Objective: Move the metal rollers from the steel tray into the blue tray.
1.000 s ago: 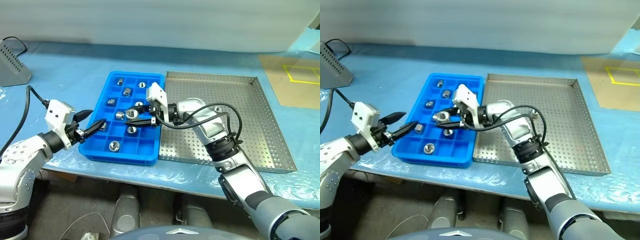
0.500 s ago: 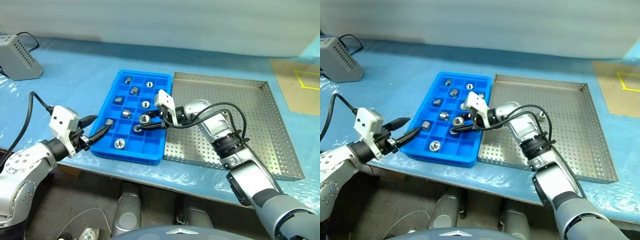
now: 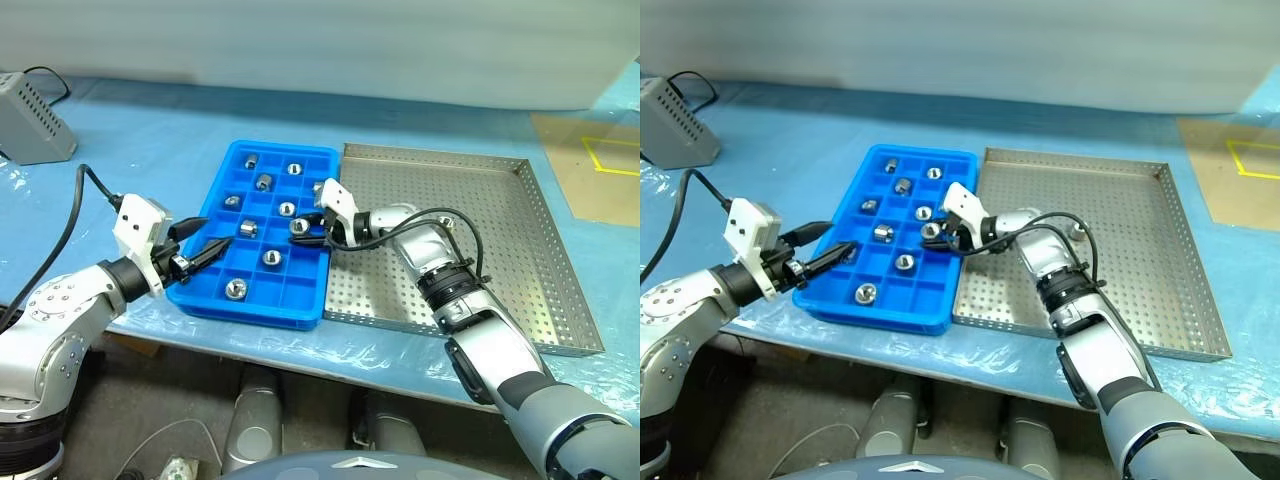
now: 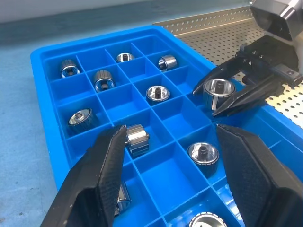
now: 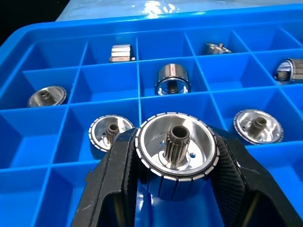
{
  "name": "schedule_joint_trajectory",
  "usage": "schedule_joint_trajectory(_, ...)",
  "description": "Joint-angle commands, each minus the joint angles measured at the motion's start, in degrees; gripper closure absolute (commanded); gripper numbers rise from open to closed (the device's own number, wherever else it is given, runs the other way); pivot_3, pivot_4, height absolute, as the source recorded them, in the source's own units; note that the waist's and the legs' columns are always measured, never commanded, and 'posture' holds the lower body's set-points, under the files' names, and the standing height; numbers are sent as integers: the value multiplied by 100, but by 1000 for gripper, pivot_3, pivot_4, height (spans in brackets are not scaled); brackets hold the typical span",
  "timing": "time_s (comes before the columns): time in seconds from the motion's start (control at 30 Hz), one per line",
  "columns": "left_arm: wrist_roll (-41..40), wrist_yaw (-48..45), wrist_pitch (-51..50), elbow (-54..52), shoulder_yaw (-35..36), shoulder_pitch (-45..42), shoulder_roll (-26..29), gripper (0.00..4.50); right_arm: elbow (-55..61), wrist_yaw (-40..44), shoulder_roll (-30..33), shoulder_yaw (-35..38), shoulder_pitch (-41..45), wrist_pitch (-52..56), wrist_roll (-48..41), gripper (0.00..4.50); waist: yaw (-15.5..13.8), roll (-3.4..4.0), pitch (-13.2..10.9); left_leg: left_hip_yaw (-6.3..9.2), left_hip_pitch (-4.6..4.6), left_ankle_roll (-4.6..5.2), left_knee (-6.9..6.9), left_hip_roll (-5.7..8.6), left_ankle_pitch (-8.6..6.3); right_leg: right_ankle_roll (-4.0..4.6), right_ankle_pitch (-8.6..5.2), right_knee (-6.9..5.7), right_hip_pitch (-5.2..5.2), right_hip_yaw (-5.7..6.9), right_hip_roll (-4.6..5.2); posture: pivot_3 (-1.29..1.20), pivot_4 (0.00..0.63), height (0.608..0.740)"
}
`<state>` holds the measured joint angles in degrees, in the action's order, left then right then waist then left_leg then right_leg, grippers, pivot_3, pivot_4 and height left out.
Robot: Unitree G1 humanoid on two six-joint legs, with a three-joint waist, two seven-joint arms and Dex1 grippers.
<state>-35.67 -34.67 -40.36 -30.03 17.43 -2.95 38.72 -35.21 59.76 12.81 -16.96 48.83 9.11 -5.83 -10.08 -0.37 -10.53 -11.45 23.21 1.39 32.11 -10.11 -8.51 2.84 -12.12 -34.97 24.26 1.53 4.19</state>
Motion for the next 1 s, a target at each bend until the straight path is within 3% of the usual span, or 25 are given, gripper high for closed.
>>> schedule_joint_trajectory(0.03,18,-55,141,-40,-21,-128,67,1338,15,-55,6,162,168,-206,36,2785,1,0,0,0,-1,0,1,0,0,0,0,-1,0,0,0,292,150,740)
schedule_joint_trajectory(0.07,25,-71,145,-20,-45,-145,62,1338,-13,-22,15,184,174,-236,25,2785,1,0,0,0,-1,0,2,-1,0,0,0,-3,0,0,0,292,150,740)
schedule_joint_trajectory(0.33,79,-174,204,96,-235,-284,55,1338,-45,-234,-32,457,263,-163,-68,138,12,0,0,0,-1,0,7,-2,0,0,0,-10,0,0,0,261,150,740)
schedule_joint_trajectory(0.6,4,-266,178,230,-467,-611,-67,1338,395,-115,489,1114,324,87,-431,138,8,0,0,0,0,0,12,1,1,1,0,-12,-1,0,0,201,150,740)
schedule_joint_trajectory(0.73,3,-331,221,338,-1093,-1036,-480,1338,455,-297,962,1414,183,165,-428,138,2,0,0,0,-4,1,18,2,0,0,1,-14,-8,-2,1,172,150,740)
schedule_joint_trajectory(1.0,646,-834,722,1674,-2357,-2265,-1259,1338,411,-597,1719,1704,-228,142,-301,138,199,0,0,-3,-1,0,31,1,3,1,1,-31,-5,-4,1,47,150,740)
